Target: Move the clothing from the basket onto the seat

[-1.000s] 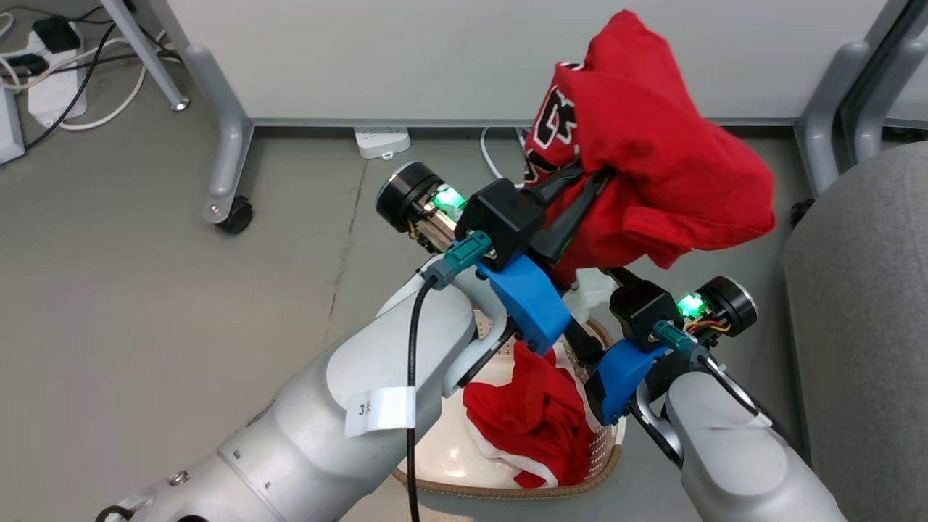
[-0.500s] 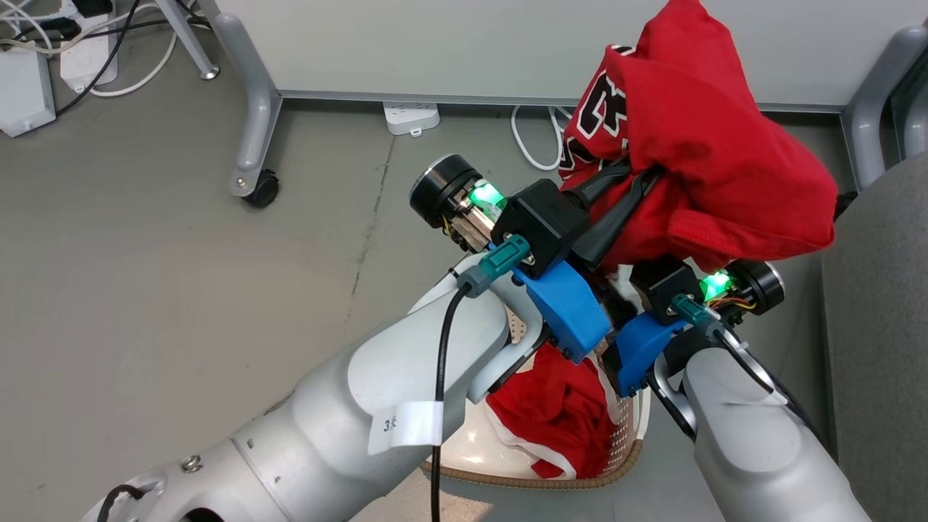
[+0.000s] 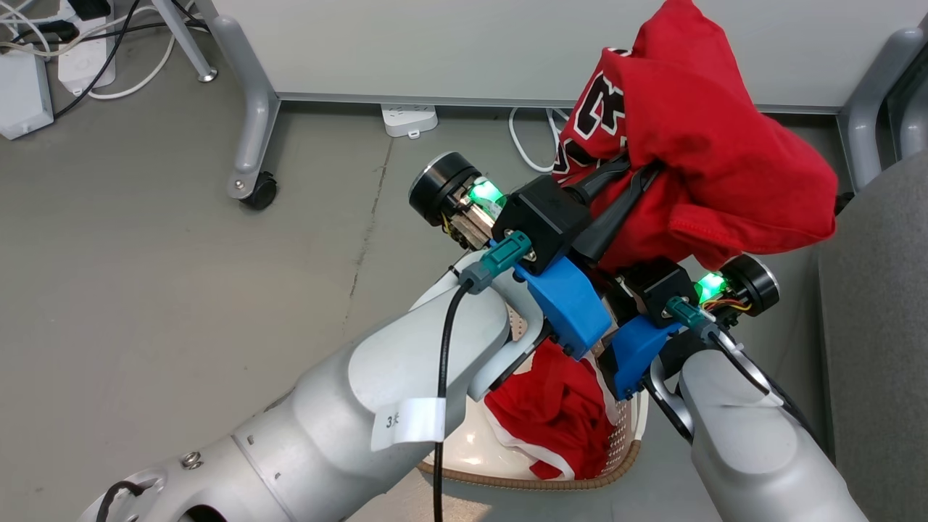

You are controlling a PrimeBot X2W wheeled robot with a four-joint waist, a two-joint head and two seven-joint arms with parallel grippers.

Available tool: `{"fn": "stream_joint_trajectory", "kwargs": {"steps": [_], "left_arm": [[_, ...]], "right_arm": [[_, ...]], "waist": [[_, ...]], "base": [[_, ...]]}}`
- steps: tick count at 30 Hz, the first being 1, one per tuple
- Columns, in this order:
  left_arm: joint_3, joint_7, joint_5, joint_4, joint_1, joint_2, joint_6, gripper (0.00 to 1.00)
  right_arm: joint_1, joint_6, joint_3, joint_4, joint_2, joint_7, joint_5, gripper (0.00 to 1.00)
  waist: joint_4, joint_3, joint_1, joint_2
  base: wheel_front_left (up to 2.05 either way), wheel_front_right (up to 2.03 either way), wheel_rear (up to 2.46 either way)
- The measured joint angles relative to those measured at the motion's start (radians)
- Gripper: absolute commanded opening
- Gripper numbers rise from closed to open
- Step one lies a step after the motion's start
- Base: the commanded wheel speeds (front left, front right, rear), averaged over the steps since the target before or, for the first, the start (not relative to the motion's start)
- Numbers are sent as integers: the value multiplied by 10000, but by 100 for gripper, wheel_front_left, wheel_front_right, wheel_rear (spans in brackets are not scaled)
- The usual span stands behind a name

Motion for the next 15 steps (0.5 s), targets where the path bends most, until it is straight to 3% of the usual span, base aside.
{"fn": "stream_joint_trajectory", "kwargs": {"steps": [7,8,9,15], "left_arm": [[10,0,21,71,0,0,10,0],[31,0,42,73,0,0,19,36],[54,0,81,73,0,0,23,100],[215,-2,209,35,2,0,98,100]], "right_arm": [[0,0,63,10,0,0,84,0],[0,0,79,8,0,0,94,0],[0,0,94,8,0,0,105,0],[2,0,188,8,0,0,163,0]], "waist": [[-24,-24,0,0],[-27,-27,0,0],[-32,-32,0,0],[-55,-34,0,0]], "base": [[0,0,0],[0,0,0],[0,0,0],[0,0,0]]}}
